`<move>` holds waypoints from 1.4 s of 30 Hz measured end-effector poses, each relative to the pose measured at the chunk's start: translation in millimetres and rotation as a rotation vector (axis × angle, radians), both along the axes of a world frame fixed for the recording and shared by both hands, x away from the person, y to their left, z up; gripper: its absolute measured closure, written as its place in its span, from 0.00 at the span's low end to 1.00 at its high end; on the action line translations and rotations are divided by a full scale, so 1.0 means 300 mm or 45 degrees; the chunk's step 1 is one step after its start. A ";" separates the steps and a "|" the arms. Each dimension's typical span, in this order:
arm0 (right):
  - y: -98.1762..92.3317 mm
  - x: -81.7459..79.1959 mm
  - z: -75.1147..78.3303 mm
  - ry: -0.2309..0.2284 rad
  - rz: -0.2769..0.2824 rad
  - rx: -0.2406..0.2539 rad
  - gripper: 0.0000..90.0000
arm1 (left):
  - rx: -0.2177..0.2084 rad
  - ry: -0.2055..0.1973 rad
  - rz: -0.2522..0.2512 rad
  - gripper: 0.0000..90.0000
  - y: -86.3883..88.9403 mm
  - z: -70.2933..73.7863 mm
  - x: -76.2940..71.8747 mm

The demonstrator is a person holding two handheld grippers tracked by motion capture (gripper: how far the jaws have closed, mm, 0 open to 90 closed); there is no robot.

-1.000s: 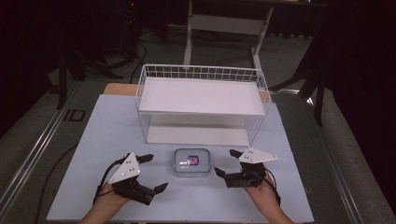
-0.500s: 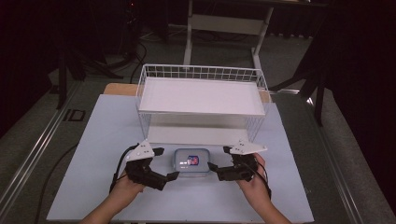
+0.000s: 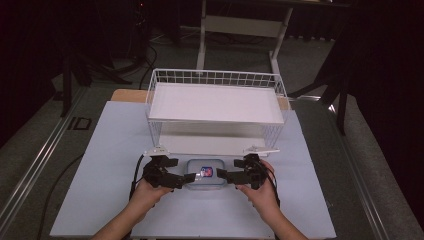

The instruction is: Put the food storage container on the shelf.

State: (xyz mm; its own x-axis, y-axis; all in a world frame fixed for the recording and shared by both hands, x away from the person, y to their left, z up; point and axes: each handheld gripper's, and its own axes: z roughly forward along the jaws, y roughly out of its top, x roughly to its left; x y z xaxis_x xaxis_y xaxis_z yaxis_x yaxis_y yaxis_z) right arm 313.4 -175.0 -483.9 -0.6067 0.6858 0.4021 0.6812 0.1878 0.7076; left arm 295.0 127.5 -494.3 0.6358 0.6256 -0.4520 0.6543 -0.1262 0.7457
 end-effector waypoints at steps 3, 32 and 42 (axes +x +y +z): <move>-0.001 0.021 -0.023 0.121 -0.022 0.056 0.14 | -0.014 0.053 0.019 0.01 -0.001 -0.028 0.012; 0.013 0.070 -0.121 0.487 -0.044 0.121 0.40 | -0.125 0.444 0.084 0.36 -0.024 -0.143 0.061; 0.015 0.025 -0.096 0.410 -0.053 0.083 0.45 | 0.024 0.402 0.102 0.47 -0.048 -0.078 0.020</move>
State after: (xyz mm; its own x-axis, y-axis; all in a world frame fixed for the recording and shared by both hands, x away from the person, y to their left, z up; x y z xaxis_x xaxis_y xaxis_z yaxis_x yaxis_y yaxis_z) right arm 321.0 -170.4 -512.6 -0.4133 0.6737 0.6127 0.8781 0.1168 0.4639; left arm 300.9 113.1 -517.8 0.4148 0.6782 -0.6066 0.8611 -0.0772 0.5025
